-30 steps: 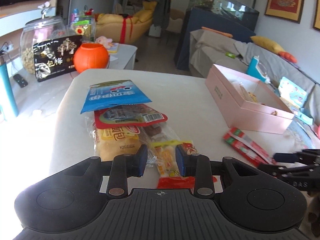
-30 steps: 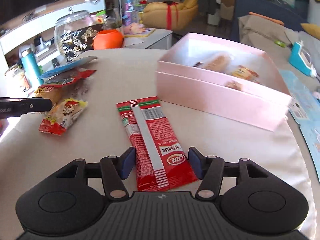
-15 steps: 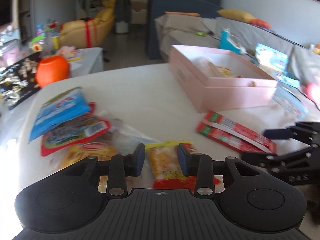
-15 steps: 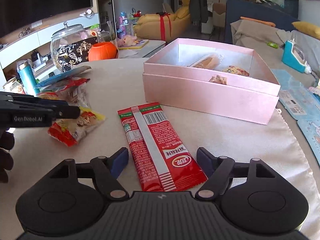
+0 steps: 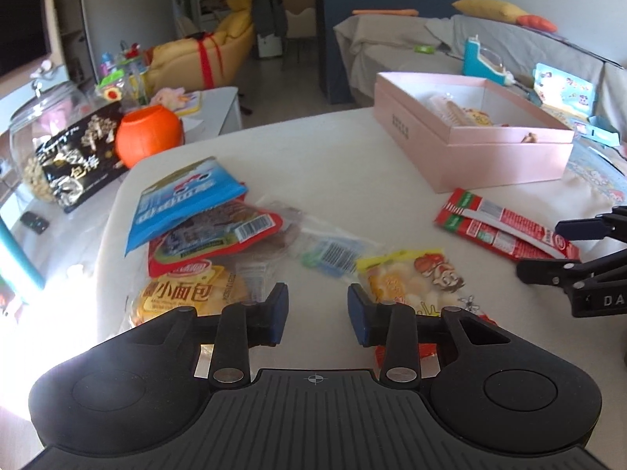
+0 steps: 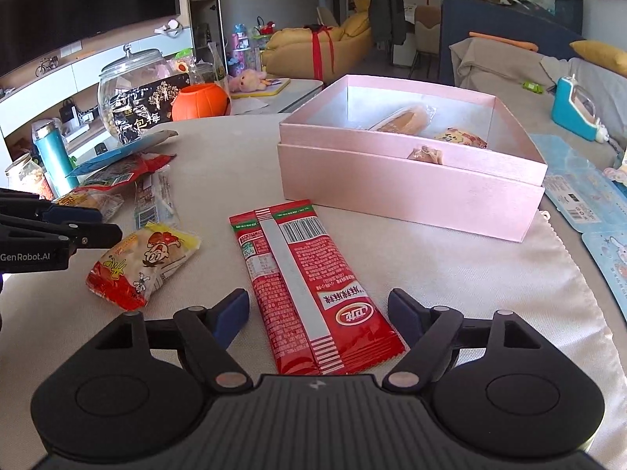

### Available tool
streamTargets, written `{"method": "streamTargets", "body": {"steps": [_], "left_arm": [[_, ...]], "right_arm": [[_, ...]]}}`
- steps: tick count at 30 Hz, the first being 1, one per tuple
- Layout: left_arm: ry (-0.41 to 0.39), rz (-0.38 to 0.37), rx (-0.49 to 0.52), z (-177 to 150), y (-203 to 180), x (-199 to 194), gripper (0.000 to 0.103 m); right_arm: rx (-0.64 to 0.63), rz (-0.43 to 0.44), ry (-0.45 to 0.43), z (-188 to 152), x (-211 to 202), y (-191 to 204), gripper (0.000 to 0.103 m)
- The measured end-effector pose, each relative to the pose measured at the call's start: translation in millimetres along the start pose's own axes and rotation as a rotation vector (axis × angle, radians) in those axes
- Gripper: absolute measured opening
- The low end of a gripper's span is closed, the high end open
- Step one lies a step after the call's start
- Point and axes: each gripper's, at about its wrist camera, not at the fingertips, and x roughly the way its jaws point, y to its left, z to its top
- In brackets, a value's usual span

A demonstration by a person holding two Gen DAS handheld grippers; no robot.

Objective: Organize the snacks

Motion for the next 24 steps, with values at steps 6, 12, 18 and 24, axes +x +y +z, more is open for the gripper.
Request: {"method": "streamTargets", "body": {"steps": [6, 12, 18, 24], "left_arm": [[-0.009, -0.130, -0.100, -0.9, 7.3, -7.7, 0.039], [-0.037, -0.174, -0.155, 6.1, 16.9, -30.0, 0.038], [0.016, -0.264, -0.123, 16.4, -16.9, -13.9, 0.038], [0.010, -0.126, 0.146, 15.3, -64.0, 3.7, 0.043]], "right_arm": [[-0.003, 0.005, 0.002, 0.2, 0.5, 0.0, 0.081], [-0.002, 0.006, 0.002, 0.1, 0.6, 0.0, 0.082], [-0.005, 0.008, 0.004, -0.1, 0.9, 1.4, 0.083], [-0.002, 0.005, 0.004, -0.1, 1.9, 0.9, 0.083]]}}
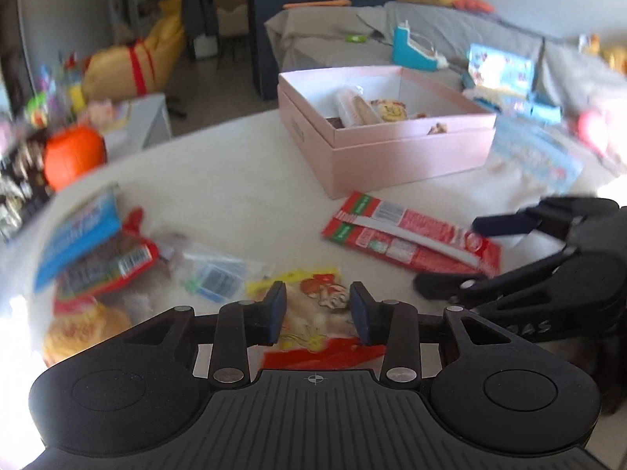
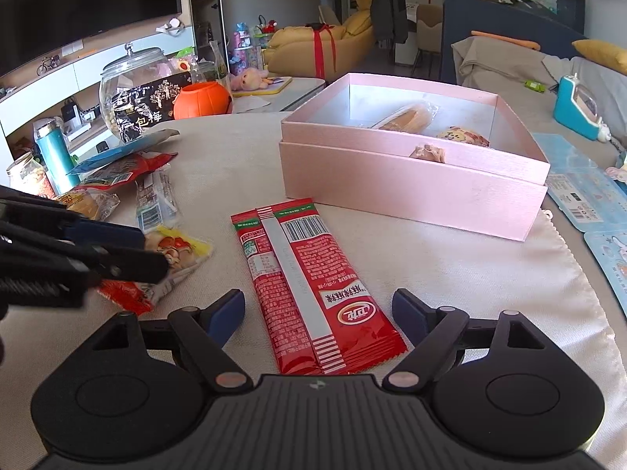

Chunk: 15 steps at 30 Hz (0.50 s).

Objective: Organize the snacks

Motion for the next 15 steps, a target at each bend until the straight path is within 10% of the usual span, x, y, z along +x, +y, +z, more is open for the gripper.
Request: {"method": "streamTargets", "body": {"steps": [5, 11, 15], "left_arm": [[-0.002, 0.090, -0.015, -2.7, 17.4, -1.4, 0.044], [0.039, -0.090, -0.195, -1.5, 38.4, 4.7, 0.041], [0.023, -0.076, -0.159, -0.9, 29.9, 8.1, 0.044]], "right_arm": [[0.000, 0.000, 0.000, 0.0, -0.1, -0.1, 0.083], [-0.003, -0.003, 0.001, 0.1, 0.1, -0.4, 0.083], [-0.003, -0.003, 0.001, 0.1, 0.2, -0.4, 0.084]]}}
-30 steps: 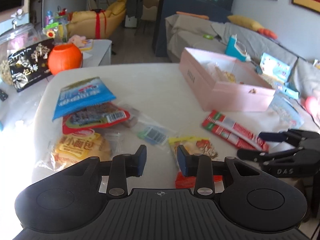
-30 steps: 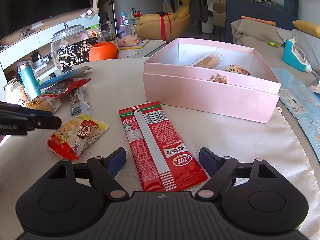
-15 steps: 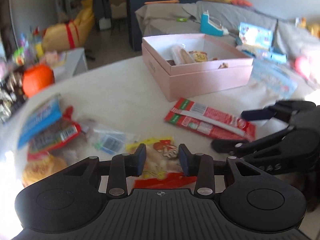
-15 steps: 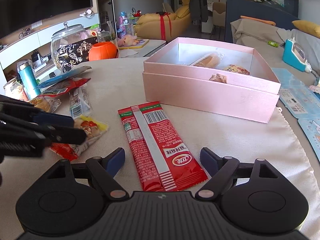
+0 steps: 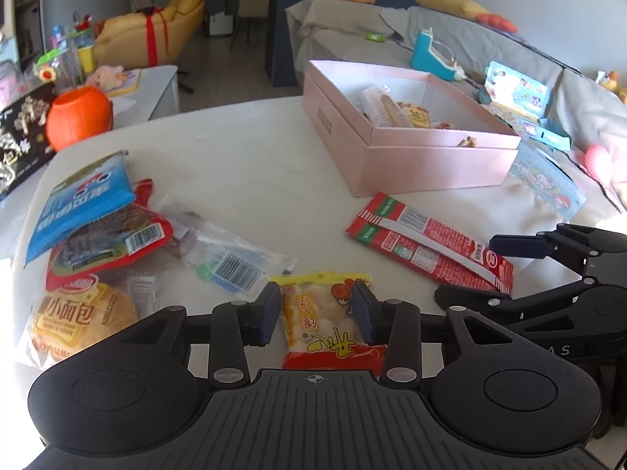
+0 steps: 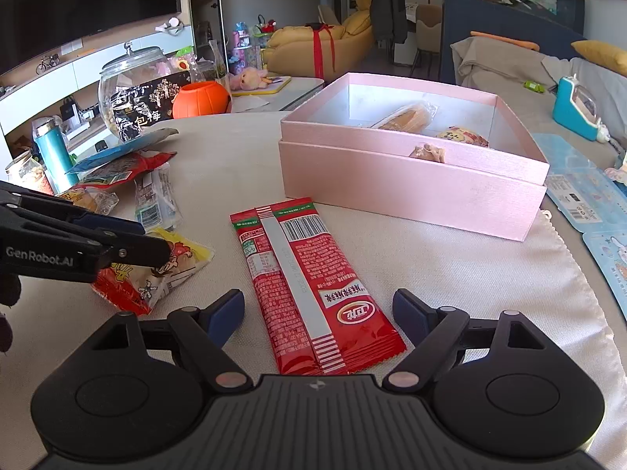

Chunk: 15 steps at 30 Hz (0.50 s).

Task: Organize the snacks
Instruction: 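Grasp the white cartoon snack packet with the left tool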

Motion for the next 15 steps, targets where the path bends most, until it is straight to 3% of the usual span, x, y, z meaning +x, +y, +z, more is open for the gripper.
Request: {"method": "streamTargets", "body": {"steps": [7, 9, 12, 13, 15], "left_arm": [[-0.001, -0.033, 0.045, -0.9, -6.2, -0.3, 0.044], [-0.009, 0.007, 0.096, -0.9, -10.8, -2.3, 0.050], [-0.043, 0.150, 0.165, -0.3, -11.6, -6.2, 0.047], [-0.048, 0.170, 0.156, 0.5, -7.9, -8.2, 0.045], [-0.063, 0.135, 0.088, 3.1, 4.6, -17.1, 0.044]], "right_arm": [[-0.001, 0.000, 0.000, 0.0, -0.1, 0.0, 0.084], [0.000, 0.001, 0.000, -0.1, -0.1, 0.1, 0.084], [0.000, 0.000, 0.000, 0.0, -0.2, 0.0, 0.085], [0.000, 0.000, 0.000, 0.0, -0.2, 0.1, 0.085], [0.000, 0.001, 0.000, 0.0, -0.3, -0.1, 0.085]]}}
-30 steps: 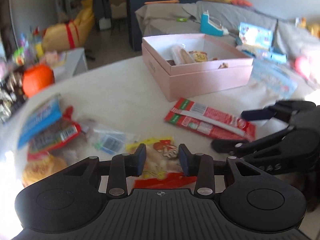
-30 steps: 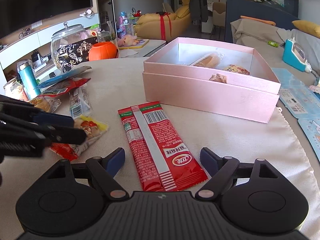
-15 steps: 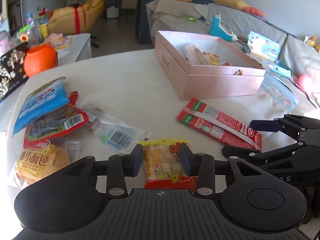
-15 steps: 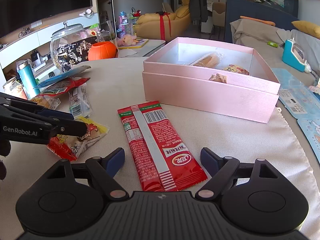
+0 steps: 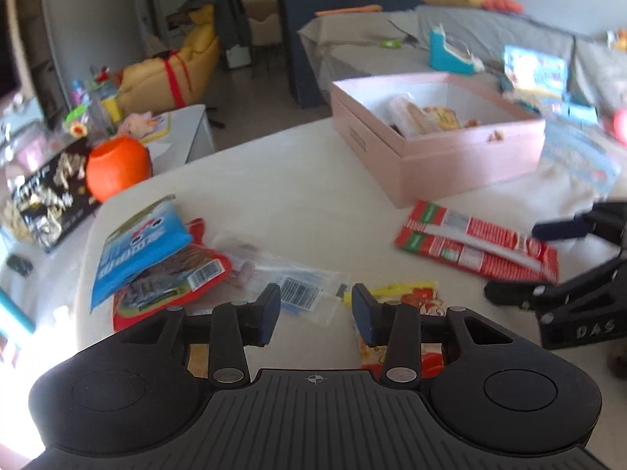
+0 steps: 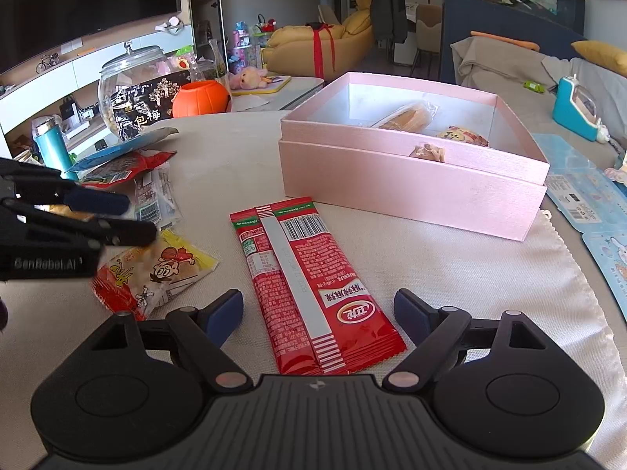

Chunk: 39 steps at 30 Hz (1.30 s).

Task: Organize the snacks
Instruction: 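Grasp the white cartoon snack packet with the left tool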

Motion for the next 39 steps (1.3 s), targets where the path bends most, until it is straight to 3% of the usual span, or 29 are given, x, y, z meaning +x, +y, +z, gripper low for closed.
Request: {"method": "streamTargets", "body": {"steps": [3, 8, 11, 20, 25, 36, 39], "left_arm": [[-0.011, -0.092, -0.047, 1.9, 3.5, -9.7, 0.044], [0.052, -0.143, 0.057, -1.3, -30.8, 0.5, 0.045], [0.058, -0.111, 0.130, -4.9, -47.2, 7.6, 0.049], [0.070, -0.119, 0.089, -3.0, -39.5, 11.8, 0.055], [0.072, -0.034, 0.111, -4.7, -35.0, 14.7, 0.059], [0.083, -0.082, -0.015, -8.9, -12.4, 17.1, 0.068], [0.065, -0.046, -0.038, -13.0, -4.6, 14.2, 0.067]], "right_arm": [[0.000, 0.001, 0.000, 0.0, -0.1, -0.1, 0.085], [0.000, 0.000, 0.000, -0.2, 0.2, 0.0, 0.085], [0.000, 0.000, 0.000, -0.2, 0.1, 0.0, 0.085], [0.005, -0.016, 0.001, -1.9, 1.4, -1.1, 0.086], [0.014, -0.016, -0.001, -1.7, 0.5, -1.6, 0.086], [0.027, -0.017, -0.003, -1.9, 0.3, -3.8, 0.086], [0.028, -0.016, -0.003, -1.8, 0.3, -3.7, 0.086]]}}
